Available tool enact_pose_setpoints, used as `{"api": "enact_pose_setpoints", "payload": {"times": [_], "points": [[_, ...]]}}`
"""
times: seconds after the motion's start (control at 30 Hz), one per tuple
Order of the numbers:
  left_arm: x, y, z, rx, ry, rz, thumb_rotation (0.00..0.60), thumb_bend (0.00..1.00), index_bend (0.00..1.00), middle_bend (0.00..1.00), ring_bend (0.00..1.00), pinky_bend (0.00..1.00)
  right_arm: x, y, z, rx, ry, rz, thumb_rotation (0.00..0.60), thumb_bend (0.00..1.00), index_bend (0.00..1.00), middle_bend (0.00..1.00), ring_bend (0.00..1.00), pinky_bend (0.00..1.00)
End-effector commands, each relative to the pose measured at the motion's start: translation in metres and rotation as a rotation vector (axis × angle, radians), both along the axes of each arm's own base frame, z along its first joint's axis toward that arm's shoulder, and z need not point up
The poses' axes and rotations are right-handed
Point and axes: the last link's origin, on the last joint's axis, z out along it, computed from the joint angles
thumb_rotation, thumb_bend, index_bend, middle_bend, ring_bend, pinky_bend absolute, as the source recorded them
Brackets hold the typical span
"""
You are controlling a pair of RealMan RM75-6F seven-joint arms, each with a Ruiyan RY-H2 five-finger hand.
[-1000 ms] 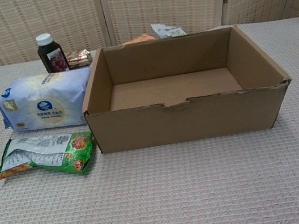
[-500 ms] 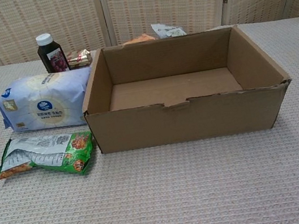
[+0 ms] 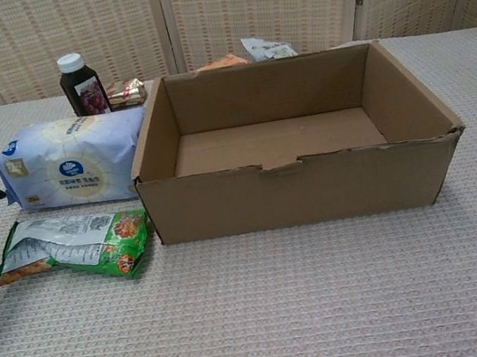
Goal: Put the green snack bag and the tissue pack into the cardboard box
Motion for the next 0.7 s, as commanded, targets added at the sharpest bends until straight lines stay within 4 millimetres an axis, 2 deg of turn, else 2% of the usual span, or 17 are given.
{"api": "enact_pose_setpoints", "payload": {"times": [0.03, 0.47, 0.7], "points": [[0.006, 0.009, -0.012, -0.028, 0.028, -0.025, 0.6, 0.32, 0.16, 0.16, 0.09, 0.23, -0.001, -0.001, 0.002, -0.002, -0.001, -0.003, 0.6, 0.06, 0.07, 0.11, 0.0, 0.07], [0.02, 0.035, -0.035, -0.135, 0.007, 0.035, 0.6, 0.31, 0.15, 0.16, 0.09, 0.26, -0.001, -0.003, 0.006, -0.007, 0.0, -0.011, 0.6, 0.06, 0.07, 0.11, 0.0, 0.07], [0.026, 0.047, -0.042, -0.142, 0.016, 0.012, 0.6, 0.31, 0.13, 0.13, 0.07, 0.26, -0.002, -0.005, 0.006, -0.011, 0.002, -0.021, 0.6, 0.06, 0.07, 0.11, 0.0, 0.07]]}}
